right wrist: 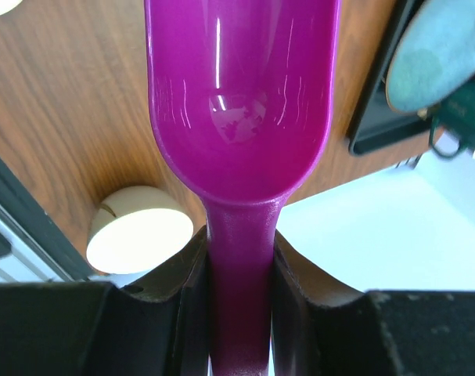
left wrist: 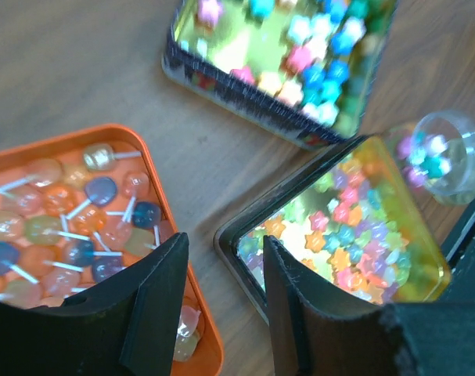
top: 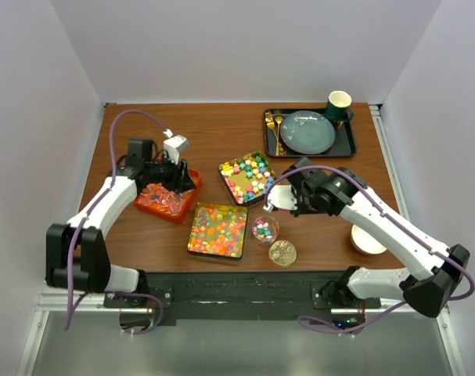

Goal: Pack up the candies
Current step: Place the fake candies in the packing bottle, then move the storage box to the center of the board.

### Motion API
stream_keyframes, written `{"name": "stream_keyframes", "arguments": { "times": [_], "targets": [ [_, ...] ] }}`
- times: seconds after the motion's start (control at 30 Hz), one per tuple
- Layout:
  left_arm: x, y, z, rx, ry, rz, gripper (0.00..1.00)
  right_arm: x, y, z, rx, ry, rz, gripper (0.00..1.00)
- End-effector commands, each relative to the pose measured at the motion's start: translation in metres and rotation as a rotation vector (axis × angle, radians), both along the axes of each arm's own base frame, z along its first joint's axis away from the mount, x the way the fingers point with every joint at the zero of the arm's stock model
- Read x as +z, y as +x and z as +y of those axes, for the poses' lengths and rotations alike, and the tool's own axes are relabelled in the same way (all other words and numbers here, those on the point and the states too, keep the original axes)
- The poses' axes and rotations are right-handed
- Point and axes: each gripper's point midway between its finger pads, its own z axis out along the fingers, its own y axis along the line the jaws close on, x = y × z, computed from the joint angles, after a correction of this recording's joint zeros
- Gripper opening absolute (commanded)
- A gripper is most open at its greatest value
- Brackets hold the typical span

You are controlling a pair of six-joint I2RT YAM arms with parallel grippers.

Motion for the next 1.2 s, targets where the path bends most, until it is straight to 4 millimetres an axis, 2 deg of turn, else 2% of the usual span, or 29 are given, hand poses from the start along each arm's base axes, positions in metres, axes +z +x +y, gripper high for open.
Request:
{"name": "stream_keyframes", "arguments": {
  "times": [0.0,0.17,0.3,0.33,0.5,0.6,0.63,0.73,0.93,1.07,1.17],
  "targets": [
    [-0.021,0.026,0.004,0.021,0.119,0.021,0.47,0.01,0.011,0.001,-0.084,0.084,-0.061,0.0],
    [-0.036,0.039,0.002,0.0,0.159,0.088,0.43,0.01,0.027,0.007,-0.125,0.132,-0.069,0.0],
    [-0.057,0.048,-0.001,-0.026,0.22,0.125,0.4,0.016,0.042,0.006,-0.152,0.148,-0.101,0.0],
    [-0.058,0.05,-0.001,-0.03,0.227,0.122,0.38,0.021,0.046,0.007,-0.155,0.16,-0.116,0.0],
    [-0.067,0.052,-0.012,-0.074,0.245,0.125,0.33,0.023,0.064,0.013,-0.165,0.159,-0.126,0.0],
    [-0.069,0.05,-0.016,-0.102,0.275,0.114,0.28,0.028,0.076,0.019,-0.163,0.155,-0.138,0.0],
    [-0.069,0.049,-0.016,-0.121,0.283,0.107,0.23,0.036,0.081,0.022,-0.167,0.166,-0.157,0.0],
    [-0.07,0.047,-0.023,-0.184,0.292,0.08,0.14,0.043,0.093,0.025,-0.182,0.177,-0.176,0.0],
    [-0.068,0.045,-0.041,-0.339,0.294,0.002,0.07,0.039,0.112,0.008,-0.262,0.168,-0.182,0.0],
    [-0.065,0.048,-0.05,-0.439,0.315,-0.053,0.06,0.039,0.127,-0.008,-0.323,0.147,-0.206,0.0],
    [-0.063,0.046,-0.056,-0.503,0.296,-0.051,0.06,0.045,0.135,-0.009,-0.337,0.149,-0.224,0.0]
  ]
}}
